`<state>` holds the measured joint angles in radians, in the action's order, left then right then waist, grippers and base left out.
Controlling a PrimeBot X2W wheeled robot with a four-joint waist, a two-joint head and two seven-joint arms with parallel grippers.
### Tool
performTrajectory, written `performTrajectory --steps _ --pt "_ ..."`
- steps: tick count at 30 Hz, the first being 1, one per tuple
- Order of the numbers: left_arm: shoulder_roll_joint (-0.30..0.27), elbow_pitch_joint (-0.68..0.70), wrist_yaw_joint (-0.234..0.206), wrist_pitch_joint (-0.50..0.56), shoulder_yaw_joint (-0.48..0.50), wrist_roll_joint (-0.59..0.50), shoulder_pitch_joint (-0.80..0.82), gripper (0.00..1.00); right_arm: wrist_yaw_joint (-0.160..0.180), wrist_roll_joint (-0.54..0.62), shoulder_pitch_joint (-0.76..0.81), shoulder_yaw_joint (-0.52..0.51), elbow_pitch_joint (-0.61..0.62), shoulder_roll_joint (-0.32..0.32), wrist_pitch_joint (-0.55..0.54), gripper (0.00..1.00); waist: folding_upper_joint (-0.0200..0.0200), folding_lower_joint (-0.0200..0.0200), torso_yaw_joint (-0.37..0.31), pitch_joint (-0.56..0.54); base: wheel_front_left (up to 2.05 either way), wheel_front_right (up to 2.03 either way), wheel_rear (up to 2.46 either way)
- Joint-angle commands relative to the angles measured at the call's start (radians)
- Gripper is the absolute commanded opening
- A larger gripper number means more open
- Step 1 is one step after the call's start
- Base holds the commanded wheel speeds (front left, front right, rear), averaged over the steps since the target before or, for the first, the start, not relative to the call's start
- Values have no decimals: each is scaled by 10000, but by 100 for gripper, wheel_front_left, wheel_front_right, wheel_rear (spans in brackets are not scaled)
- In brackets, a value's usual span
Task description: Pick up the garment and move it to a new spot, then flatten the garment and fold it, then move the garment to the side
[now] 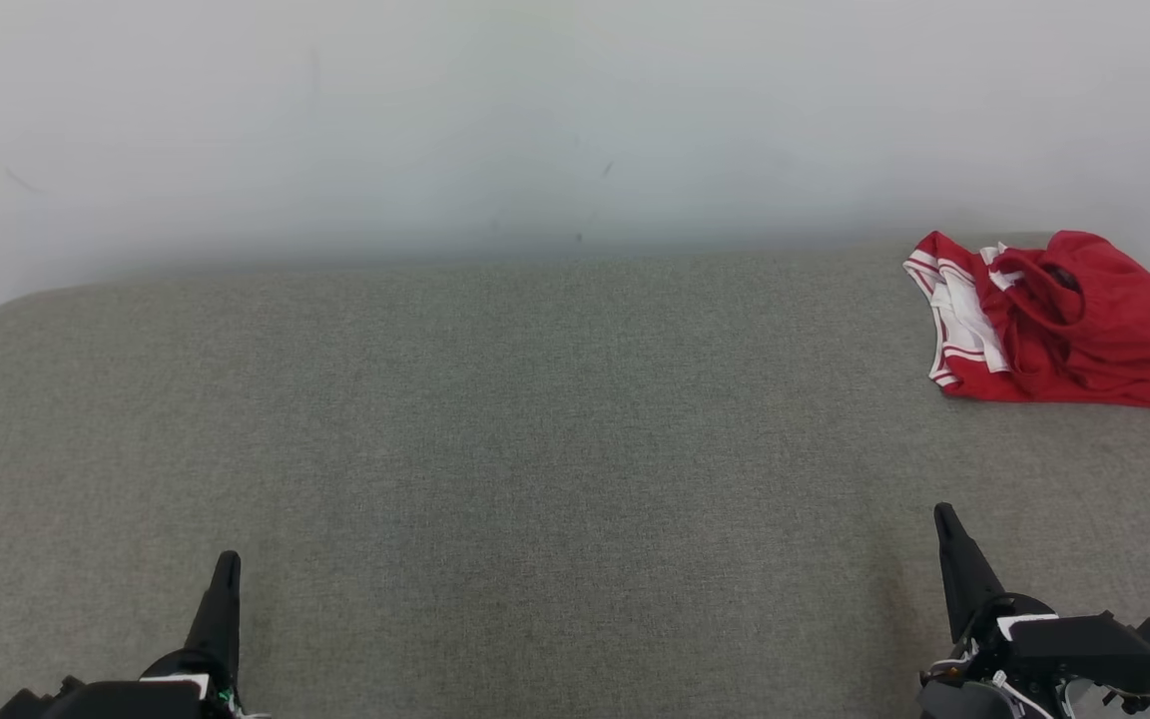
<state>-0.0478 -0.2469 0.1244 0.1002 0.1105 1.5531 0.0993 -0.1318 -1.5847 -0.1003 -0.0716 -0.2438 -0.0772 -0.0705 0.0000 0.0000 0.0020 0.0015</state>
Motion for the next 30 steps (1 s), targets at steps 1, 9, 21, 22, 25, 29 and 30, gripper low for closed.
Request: performTrajectory --steps 1,9,21,22,25,29,30 --pt "-41 -8 74 79 46 202 108 0 20 -207 -50 -30 -3 -9 -63 0 0 0 -3 1 0 0 0" --pt "-41 -20 86 167 66 616 191 0 21 -611 -127 -77 -18 10 -183 0 0 0 -20 6 0 0 0" --pt "-41 -19 86 166 64 616 183 0 21 -558 -128 -121 -19 46 -211 0 0 0 -20 6 0 0 0" --pt "-41 -19 86 166 64 616 183 0 21 -555 -128 -123 -23 49 -213 0 0 0 -20 6 0 0 0" --pt "-41 -19 86 166 64 616 183 0 21 -543 -129 -133 -21 56 -222 0 0 0 -20 6 0 0 0" --pt "-41 -19 86 166 64 617 183 0 21 -531 -130 -142 -21 66 -237 0 0 0 -20 6 0 0 0" --pt "-41 -19 86 166 64 617 183 0 21 -527 -131 -144 -24 68 -241 0 0 0 -20 6 0 0 0"
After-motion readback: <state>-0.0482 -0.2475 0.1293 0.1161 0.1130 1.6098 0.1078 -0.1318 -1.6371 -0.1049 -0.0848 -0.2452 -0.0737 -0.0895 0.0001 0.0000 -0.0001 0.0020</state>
